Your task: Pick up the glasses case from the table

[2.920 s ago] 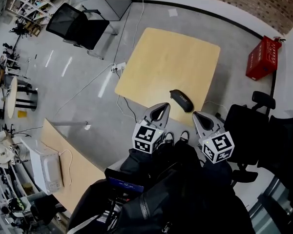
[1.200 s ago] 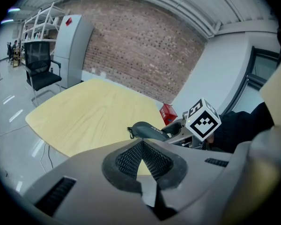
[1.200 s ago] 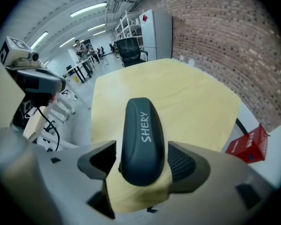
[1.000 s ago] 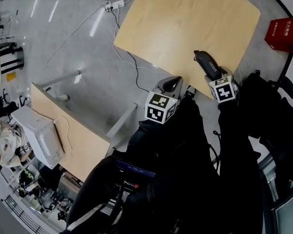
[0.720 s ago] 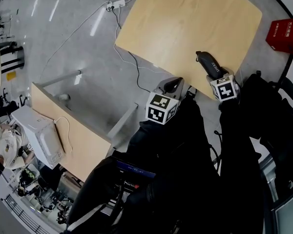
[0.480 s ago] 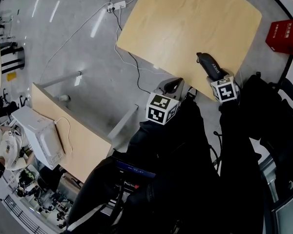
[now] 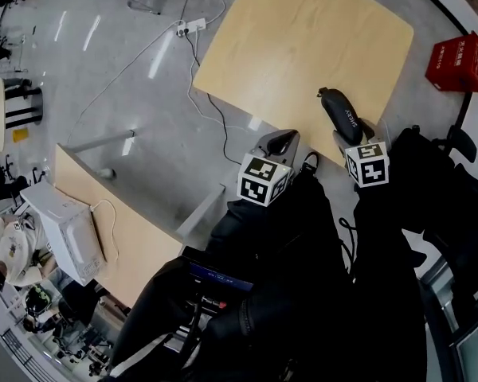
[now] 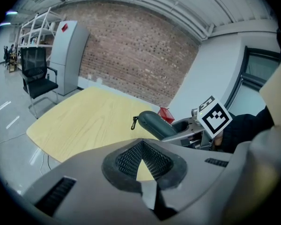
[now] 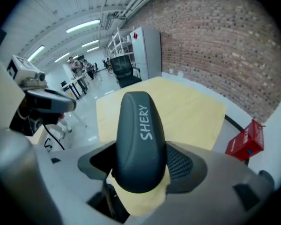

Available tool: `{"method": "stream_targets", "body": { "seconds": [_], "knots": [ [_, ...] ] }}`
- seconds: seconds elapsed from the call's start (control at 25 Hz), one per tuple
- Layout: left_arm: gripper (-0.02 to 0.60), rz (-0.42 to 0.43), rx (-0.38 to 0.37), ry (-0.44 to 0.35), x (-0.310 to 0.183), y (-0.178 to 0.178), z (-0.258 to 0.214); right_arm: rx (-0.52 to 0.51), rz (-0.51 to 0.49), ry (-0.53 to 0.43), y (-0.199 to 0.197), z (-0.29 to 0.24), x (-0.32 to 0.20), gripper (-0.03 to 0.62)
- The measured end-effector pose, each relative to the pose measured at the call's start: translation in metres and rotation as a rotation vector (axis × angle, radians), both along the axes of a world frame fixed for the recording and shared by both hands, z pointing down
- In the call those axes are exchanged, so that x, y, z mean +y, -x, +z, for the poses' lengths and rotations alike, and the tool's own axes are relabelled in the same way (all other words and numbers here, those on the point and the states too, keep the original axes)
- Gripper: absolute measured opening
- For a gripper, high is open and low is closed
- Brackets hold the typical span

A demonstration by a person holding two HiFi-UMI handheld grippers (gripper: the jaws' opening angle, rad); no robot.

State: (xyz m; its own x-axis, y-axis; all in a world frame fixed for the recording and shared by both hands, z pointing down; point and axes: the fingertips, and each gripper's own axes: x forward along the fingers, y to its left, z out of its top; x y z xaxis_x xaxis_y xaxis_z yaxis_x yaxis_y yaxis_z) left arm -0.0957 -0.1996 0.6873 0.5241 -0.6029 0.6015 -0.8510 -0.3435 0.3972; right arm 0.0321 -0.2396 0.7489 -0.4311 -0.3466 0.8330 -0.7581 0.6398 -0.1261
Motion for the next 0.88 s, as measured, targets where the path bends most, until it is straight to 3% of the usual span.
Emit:
{"method": "stream_targets", "body": {
  "seconds": [0.2,0.52,0.88],
  "knots": [
    [0.000,0.012,-0.007,-0.079,-0.012,-0.006,-0.038,-0.159,0.065,-0.167,0.004,-0.079,-0.004,0.331],
    [0.000,0.030,-0.016,-0.247,-0.034,-0.015,-0.120,-0.340,0.166,-0.342,-0.005,-0.194,0.007,0.331],
    [0.000,0.050,-0.010,-0.489,-0.065,-0.028,-0.232,-0.470,0.201,-0.613,-0.022,-0.325,0.001,0.331]
  ]
}}
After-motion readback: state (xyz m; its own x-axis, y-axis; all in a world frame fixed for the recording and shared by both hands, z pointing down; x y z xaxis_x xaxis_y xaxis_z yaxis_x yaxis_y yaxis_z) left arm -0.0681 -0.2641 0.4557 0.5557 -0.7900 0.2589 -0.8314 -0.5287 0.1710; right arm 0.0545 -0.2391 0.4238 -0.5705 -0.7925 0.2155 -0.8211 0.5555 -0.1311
